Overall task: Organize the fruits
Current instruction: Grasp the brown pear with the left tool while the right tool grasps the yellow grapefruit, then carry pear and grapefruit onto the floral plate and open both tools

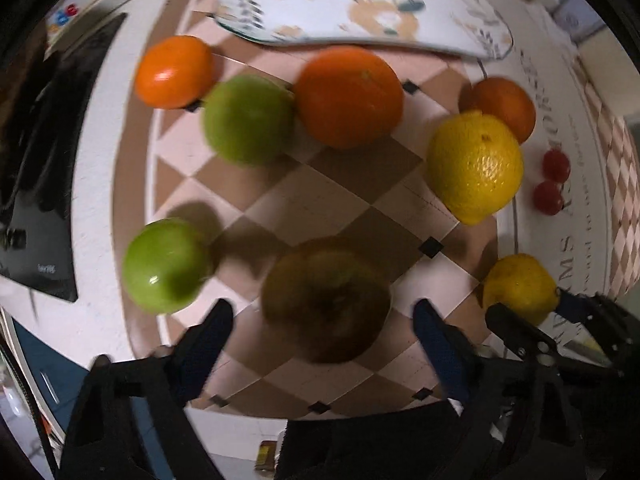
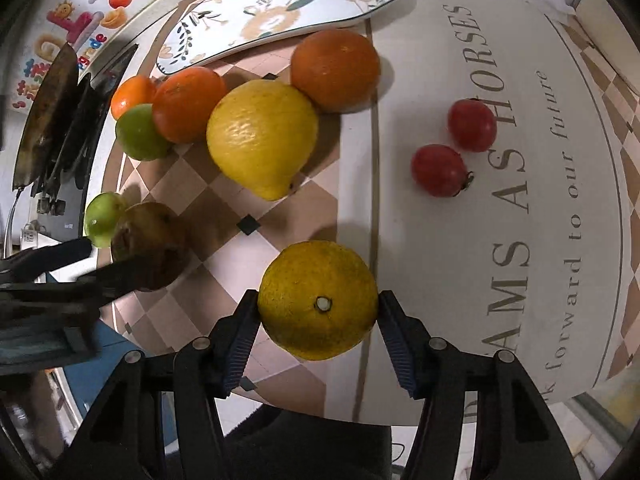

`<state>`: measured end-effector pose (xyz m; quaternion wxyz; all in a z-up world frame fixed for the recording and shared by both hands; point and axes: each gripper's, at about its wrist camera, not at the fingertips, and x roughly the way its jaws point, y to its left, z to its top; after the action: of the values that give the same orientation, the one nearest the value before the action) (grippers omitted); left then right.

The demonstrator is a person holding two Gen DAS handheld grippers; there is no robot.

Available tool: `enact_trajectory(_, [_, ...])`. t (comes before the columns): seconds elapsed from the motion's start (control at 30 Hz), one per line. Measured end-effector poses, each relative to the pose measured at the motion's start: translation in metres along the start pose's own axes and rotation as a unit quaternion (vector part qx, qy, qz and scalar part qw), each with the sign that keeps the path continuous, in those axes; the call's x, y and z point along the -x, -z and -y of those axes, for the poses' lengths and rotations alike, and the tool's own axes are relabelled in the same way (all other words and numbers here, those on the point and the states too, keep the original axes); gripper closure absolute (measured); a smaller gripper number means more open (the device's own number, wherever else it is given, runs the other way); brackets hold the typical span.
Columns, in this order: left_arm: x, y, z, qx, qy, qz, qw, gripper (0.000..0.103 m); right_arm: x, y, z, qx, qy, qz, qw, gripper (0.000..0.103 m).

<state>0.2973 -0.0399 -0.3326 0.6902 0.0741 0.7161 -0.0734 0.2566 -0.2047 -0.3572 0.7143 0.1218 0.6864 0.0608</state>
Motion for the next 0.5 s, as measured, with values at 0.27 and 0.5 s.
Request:
enact_trajectory(0.27, [-0.018, -0.011, 0.001, -0.015, -0.016, -0.010, 0.9997, 0.038, -0.004, -0.007, 0.006, -0.006, -0.019, -0.014, 1.000, 0.040])
enact_trajectory(0.5, [-0.013, -0.013, 0.002, -0.006, -0.003, 0.002, 1.0000, 0.039, -0.003, -0.011, 0.009, -0.006, -0.023, -0.004, 1.000, 0.040])
